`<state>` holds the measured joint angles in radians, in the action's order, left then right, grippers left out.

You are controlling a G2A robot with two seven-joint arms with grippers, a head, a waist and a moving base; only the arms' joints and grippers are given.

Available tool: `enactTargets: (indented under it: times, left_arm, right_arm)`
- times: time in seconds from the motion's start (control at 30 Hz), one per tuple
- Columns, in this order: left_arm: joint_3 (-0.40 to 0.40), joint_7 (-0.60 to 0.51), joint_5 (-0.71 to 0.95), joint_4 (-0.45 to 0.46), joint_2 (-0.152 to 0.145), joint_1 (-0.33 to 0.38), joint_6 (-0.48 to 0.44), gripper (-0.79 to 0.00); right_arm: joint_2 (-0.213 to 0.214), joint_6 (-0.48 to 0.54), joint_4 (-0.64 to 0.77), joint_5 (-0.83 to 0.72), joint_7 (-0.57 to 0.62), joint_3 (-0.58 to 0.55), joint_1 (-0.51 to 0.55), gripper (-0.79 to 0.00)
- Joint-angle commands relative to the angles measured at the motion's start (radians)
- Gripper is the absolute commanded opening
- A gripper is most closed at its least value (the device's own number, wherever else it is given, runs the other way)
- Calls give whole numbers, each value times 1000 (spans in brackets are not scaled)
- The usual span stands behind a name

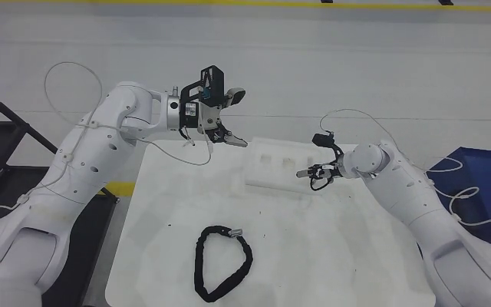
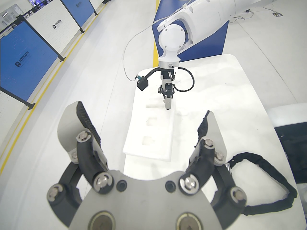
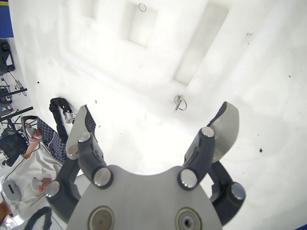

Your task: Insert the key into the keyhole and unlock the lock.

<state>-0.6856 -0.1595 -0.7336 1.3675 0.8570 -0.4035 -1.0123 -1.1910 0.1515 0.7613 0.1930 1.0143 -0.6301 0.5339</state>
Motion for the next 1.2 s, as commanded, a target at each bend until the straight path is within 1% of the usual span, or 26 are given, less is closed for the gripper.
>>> enactTargets:
  times: [0.0,0.2,0.3,0.4,0.43,0.5,0.53,0.6,0.67,0.7,0.73,0.77,0.87,1.0,1.1,1.17]
  left_arm:
    - [0,0,0,0,0,0,0,0]
    - [0,0,0,0,0,0,0,0]
    - [0,0,0,0,0,0,0,0]
    - [0,0,0,0,0,0,0,0]
    - [0,0,0,0,0,0,0,0]
    - [0,0,0,0,0,0,0,0]
    - [0,0,0,0,0,0,0,0]
    - [0,0,0,0,0,0,0,0]
    - [0,0,0,0,0,0,0,0]
    - [0,0,0,0,0,0,0,0]
    - [0,0,0,0,0,0,0,0]
    - [0,0,0,0,0,0,0,0]
    - [0,0,0,0,0,0,0,0]
    - [0,0,0,0,0,0,0,0]
    - [0,0,0,0,0,0,0,0]
    - [0,0,0,0,0,0,0,0]
  right_arm:
    - [8,11,22,28,11,-6,2,0]
    - [20,-6,96,112,-7,-12,19,0]
    - [21,-34,117,142,-22,-13,29,0]
    - [22,-34,124,161,-25,-15,38,0]
    - [22,-29,127,162,-20,-16,41,-22]
    - [22,-31,127,171,-13,-17,42,-102]
    - [21,-28,127,175,-6,-16,42,-157]
    - [20,-31,127,188,17,-13,41,-194]
    - [17,-36,127,197,32,-10,37,-249]
    - [16,-38,126,198,31,-10,37,-323]
    - [15,-38,124,199,30,-11,38,-376]
    - [14,-39,121,201,30,-12,38,-403]
    - [12,-45,116,209,19,-16,39,-428]
    - [9,-64,110,225,-5,-22,41,-486]
    - [5,-83,108,238,-24,-23,45,-496]
    - [2,-93,106,246,-32,-21,47,-517]
